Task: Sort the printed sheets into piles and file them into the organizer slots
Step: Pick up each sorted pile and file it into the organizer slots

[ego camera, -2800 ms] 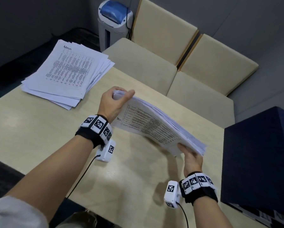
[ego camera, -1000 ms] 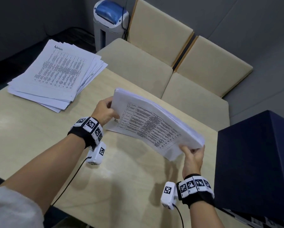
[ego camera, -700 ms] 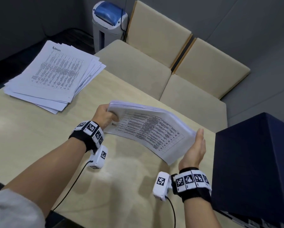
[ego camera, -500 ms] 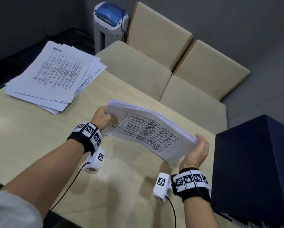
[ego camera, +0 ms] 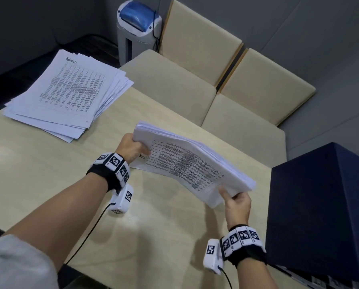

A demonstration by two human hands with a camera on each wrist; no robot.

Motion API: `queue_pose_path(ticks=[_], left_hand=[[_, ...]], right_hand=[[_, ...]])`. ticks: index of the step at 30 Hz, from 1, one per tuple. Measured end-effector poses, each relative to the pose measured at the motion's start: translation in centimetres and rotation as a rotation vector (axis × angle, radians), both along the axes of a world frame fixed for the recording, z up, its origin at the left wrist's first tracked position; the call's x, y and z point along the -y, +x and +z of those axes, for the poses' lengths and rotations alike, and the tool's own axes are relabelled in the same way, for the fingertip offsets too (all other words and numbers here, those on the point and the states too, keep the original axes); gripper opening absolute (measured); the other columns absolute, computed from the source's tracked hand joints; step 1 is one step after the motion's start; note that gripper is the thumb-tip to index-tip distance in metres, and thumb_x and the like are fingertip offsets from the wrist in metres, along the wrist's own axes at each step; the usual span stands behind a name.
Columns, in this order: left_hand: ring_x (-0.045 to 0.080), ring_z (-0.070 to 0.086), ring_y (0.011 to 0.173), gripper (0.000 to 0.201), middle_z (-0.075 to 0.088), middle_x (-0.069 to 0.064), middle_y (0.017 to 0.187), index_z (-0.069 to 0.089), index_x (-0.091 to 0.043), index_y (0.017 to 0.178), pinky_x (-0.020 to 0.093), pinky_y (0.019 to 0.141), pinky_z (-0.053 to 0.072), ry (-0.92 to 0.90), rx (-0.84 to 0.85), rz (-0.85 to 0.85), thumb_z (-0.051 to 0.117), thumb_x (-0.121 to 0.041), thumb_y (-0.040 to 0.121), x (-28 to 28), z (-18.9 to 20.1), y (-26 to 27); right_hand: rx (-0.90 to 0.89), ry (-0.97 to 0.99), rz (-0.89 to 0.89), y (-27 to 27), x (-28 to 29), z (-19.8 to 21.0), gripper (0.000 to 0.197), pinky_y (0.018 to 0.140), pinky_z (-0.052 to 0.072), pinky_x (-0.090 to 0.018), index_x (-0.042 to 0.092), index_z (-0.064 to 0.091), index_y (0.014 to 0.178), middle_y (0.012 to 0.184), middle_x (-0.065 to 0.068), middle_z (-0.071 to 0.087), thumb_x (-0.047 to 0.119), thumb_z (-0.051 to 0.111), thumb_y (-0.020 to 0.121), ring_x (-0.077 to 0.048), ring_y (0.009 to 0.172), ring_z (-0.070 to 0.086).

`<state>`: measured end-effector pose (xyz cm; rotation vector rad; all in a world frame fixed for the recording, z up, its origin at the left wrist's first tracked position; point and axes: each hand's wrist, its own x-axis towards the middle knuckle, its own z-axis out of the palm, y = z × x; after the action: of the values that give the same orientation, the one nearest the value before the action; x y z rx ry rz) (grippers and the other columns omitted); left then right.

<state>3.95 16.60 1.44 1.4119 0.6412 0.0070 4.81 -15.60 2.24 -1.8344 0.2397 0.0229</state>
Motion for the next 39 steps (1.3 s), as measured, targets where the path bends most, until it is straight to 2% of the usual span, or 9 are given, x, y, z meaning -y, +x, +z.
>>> queue_pose_path(ticks=[4,8,11,15,20,25,28,33,39], left_hand=[[0.026,0.065,0.086,0.044,0.07,0.017,0.093,0.07,0.006,0.091,0.036,0.076,0.055,-0.009,0.123,0.054,0.065,0.018,0.049,1.2,0.4,-0.8],[0.016,0.062,0.083,0.042,0.069,0.002,0.091,0.069,-0.011,0.094,0.027,0.066,0.052,0.058,0.11,0.028,0.071,0.015,0.061,2.9,-0.1,-1.7],[0.019,0.063,0.082,0.017,0.07,0.007,0.092,0.071,-0.011,0.088,0.033,0.078,0.053,0.051,0.051,-0.009,0.077,-0.001,0.077,4.3,-0.5,-2.1],[0.031,0.07,0.093,0.032,0.072,0.019,0.106,0.069,0.004,0.107,0.043,0.087,0.056,-0.077,0.084,0.032,0.077,-0.009,0.078,5.9,0.5,-3.7],[0.031,0.069,0.102,0.041,0.07,0.012,0.116,0.062,-0.007,0.122,0.047,0.09,0.052,-0.245,0.028,-0.003,0.072,-0.01,0.082,7.9,0.5,-6.6],[0.042,0.058,0.116,0.068,0.059,0.021,0.128,0.056,-0.007,0.13,0.056,0.102,0.044,-0.262,-0.171,-0.082,0.076,-0.043,0.077,10.9,-1.3,-8.0],[0.04,0.055,0.122,0.078,0.058,0.017,0.132,0.056,-0.015,0.132,0.053,0.104,0.042,-0.287,-0.147,-0.136,0.079,-0.057,0.07,12.2,-1.8,-8.5],[0.036,0.07,0.098,0.034,0.07,0.018,0.113,0.063,-0.008,0.121,0.051,0.088,0.053,-0.283,-0.097,-0.249,0.064,-0.023,0.091,14.7,-1.7,-10.4],[0.037,0.071,0.093,0.029,0.071,0.02,0.109,0.062,-0.006,0.12,0.044,0.071,0.059,-0.253,-0.055,-0.328,0.061,-0.015,0.092,18.4,-1.0,-12.1]], right_hand=[[0.042,0.154,-0.06,-0.1,1.2,0.0,0.031,0.07,0.054,-0.012,0.001,0.061,0.116,0.105,-0.008,0.07,0.0,0.07,0.086,-0.004,0.086,0.07],[-0.144,0.052,0.065,-0.7,3.0,-2.8,0.045,0.084,0.059,-0.029,0.012,0.063,0.119,0.11,-0.004,0.071,0.009,0.08,0.079,-0.015,0.099,0.069],[-0.219,0.006,0.204,-0.6,3.6,-2.1,0.036,0.073,0.053,-0.019,0.019,0.062,0.119,0.109,0.002,0.069,0.015,0.075,0.086,-0.015,0.102,0.066],[-0.207,0.045,0.274,-0.5,5.9,1.3,0.012,0.07,0.051,-0.013,0.017,0.066,0.1,0.096,0.005,0.075,0.017,0.071,0.089,-0.006,0.091,0.071],[-0.276,0.05,0.432,-2.3,9.1,3.6,0.032,0.093,0.053,-0.039,0.013,0.065,0.117,0.111,-0.001,0.075,0.02,0.073,0.087,-0.02,0.104,0.071],[-0.237,0.074,0.412,-5.7,10.8,6.3,0.016,0.088,0.057,-0.036,0.013,0.07,0.104,0.103,-0.003,0.077,0.01,0.069,0.088,-0.021,0.098,0.072],[-0.17,0.074,0.365,-8.6,12.2,6.9,0.026,0.091,0.054,-0.036,0.012,0.07,0.11,0.11,-0.005,0.075,0.02,0.072,0.085,-0.023,0.105,0.07],[-0.26,0.145,0.269,-13.0,15.6,6.6,0.031,0.1,0.05,-0.042,0.014,0.063,0.122,0.12,-0.002,0.071,0.014,0.065,0.091,-0.022,0.112,0.067],[-0.353,0.226,0.172,-17.2,20.3,6.4,0.029,0.094,0.054,-0.038,0.012,0.061,0.123,0.118,-0.004,0.072,0.015,0.061,0.094,-0.021,0.108,0.069]])
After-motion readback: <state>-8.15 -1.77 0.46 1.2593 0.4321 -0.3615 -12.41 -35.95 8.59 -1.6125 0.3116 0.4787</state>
